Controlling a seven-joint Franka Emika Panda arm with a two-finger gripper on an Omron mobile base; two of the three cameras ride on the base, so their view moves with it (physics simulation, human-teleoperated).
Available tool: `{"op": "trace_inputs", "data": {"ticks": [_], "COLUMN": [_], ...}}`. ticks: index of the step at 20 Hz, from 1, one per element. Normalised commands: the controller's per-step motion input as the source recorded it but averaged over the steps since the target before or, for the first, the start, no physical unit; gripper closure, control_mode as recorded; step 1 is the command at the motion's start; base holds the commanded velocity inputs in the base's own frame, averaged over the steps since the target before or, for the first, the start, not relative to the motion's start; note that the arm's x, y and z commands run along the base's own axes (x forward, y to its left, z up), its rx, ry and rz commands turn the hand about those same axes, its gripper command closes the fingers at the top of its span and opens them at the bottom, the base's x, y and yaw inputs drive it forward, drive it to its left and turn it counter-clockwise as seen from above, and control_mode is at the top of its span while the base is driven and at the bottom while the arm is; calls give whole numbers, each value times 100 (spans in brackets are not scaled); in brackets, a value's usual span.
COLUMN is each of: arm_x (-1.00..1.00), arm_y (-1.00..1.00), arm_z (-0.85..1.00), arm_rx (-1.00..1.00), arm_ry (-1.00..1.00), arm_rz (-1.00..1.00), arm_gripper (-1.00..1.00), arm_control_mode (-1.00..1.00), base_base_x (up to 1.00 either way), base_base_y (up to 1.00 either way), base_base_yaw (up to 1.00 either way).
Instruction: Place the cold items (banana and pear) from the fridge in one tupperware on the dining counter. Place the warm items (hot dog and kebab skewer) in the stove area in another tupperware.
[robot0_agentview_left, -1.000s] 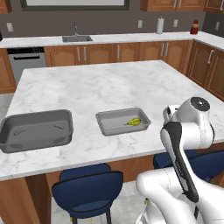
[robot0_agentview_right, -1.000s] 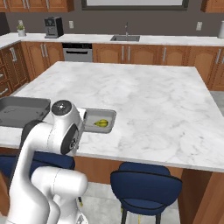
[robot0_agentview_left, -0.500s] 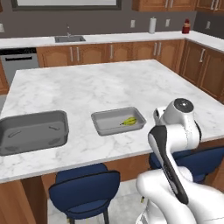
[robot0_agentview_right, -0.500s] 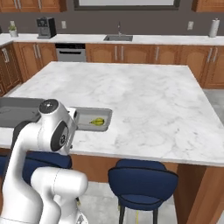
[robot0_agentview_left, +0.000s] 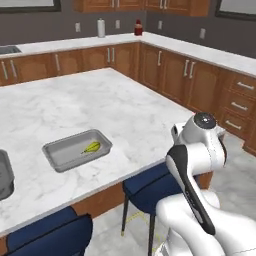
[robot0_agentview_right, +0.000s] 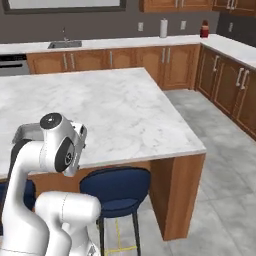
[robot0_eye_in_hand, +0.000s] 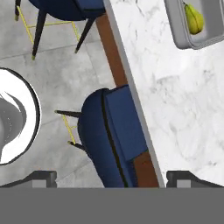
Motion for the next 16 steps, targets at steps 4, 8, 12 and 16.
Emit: {"op": "trace_inputs", "data": {"ticks": [4,8,12,16], "arm_x": [0,0,0,0], "arm_y": [0,0,0,0], "arm_z": [0,0,0,0], "arm_rx": [0,0,0,0], "arm_ry": [0,0,0,0], "arm_rz": [0,0,0,0], "arm_gripper": [-100,-100,-100,-100], "arm_control_mode": [100,100,100,100], "base_base_x": [-1,0,0,0], "base_base_y": [-54,-41,-41,-47], "base_base_yaw": [-60,-68,-70,-70]}}
